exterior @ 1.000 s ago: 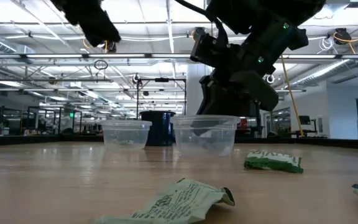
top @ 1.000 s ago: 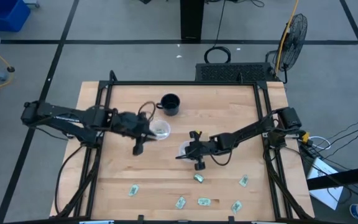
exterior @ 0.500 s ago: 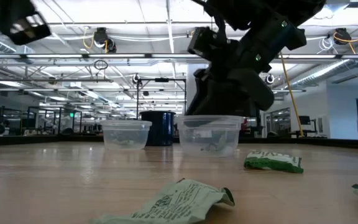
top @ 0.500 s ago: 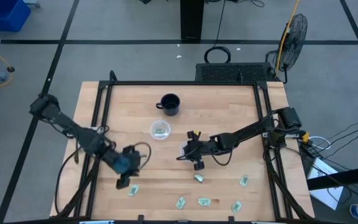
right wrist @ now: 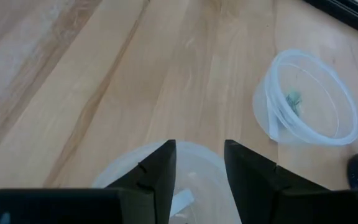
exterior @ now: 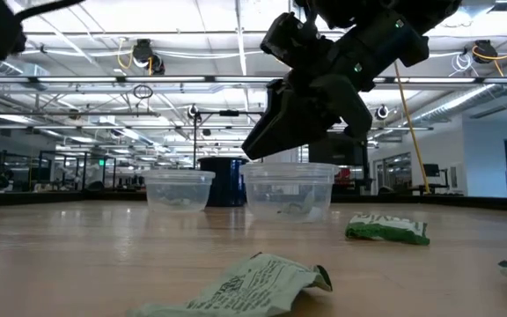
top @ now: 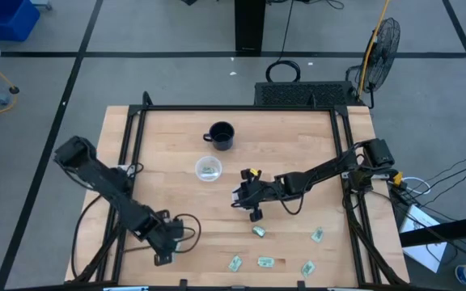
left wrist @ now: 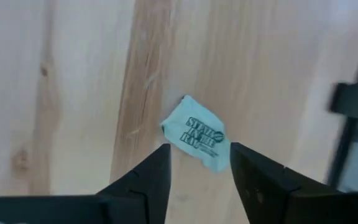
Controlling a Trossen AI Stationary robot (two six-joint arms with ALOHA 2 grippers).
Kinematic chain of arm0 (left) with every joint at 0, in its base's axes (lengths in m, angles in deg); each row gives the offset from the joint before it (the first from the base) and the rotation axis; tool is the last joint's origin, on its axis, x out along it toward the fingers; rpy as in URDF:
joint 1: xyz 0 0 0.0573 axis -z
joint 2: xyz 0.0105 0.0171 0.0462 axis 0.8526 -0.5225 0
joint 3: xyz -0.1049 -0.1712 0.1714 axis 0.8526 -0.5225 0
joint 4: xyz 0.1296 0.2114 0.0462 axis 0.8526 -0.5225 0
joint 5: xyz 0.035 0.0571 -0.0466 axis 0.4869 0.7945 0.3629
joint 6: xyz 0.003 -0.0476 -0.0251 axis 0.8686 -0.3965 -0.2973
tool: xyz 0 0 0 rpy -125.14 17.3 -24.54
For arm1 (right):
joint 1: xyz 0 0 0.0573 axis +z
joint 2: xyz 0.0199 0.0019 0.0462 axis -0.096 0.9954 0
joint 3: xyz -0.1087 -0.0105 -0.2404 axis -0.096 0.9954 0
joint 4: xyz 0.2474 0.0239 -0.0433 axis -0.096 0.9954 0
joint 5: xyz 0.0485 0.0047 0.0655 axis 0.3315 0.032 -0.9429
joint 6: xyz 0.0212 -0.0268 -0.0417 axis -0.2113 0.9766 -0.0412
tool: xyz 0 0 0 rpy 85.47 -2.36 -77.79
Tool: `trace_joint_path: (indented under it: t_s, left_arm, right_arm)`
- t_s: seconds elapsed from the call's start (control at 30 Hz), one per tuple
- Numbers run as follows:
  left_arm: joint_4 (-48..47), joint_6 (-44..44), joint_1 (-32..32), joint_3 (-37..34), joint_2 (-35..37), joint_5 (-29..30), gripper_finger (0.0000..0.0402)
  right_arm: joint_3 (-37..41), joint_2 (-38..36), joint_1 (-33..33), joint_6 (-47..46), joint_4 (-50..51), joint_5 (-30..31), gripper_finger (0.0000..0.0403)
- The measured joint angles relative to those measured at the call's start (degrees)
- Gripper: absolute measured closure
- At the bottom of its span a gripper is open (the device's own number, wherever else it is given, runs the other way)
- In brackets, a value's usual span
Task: Pick and place Stevia / Truvia into bins
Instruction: Put the stevia packet into the top round transparent container
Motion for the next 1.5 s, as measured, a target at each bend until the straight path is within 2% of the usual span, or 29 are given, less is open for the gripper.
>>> trace_joint_path:
  t_s: [0.23,0.57,0.7,0.93,1.0,1.1,1.2,1.33,1.43,1.5]
  left_arm:
    - [0.6,-1.54,0.8,0.03,-5.69,0.4,0.022]
    - [-1.02,1.09,0.81,0.2,-6.37,5.57,0.0226]
    - [-1.46,2.39,-0.43,0.15,-6.41,6.73,0.0267]
    - [-1.65,6.97,-2.54,0.09,-6.41,8.67,0.0379]
    - [-2.25,9.56,-3.28,-0.03,-5.81,9.18,0.0393]
    - [-4.34,12.68,-5.29,-0.15,-4.51,11.1,0.0387]
    - [-8.34,16.05,-8.24,-0.13,-1.85,13.12,0.039]
    - [-13.15,22.21,-13.47,-0.12,2.79,17.03,0.0396]
    - [-14.13,28.11,-17.95,-0.08,6.35,21.24,0.0388]
    - [-13.48,32.46,-21.16,-0.07,8.75,23.28,0.0388]
  right_arm:
    - [-0.02,0.0,0.02,0.15,-0.64,0.04,0.0275]
    - [-0.02,0.0,0.02,0.55,-3.47,0.07,0.0275]
    - [-0.02,0.0,0.11,1.41,-3.47,0.07,0.0275]
    - [-0.02,0.0,0.13,1.44,-3.62,0.05,0.0275]
    - [-0.02,0.0,0.13,1.13,-3.96,-0.12,0.0275]
    - [-0.02,0.0,0.35,-3.43,-4.84,-0.61,0.0275]
    - [-0.02,0.0,0.85,-6.53,-4.36,-3.72,0.0275]
    - [0.0,-0.01,2.53,-3.02,-4.26,-4.36,0.0275]
    - [0.04,-1.07,4.22,3.21,-3.64,-0.03,0.0275]
    - [0.04,-2.86,5.67,6.22,-2.49,6.32,0.0275]
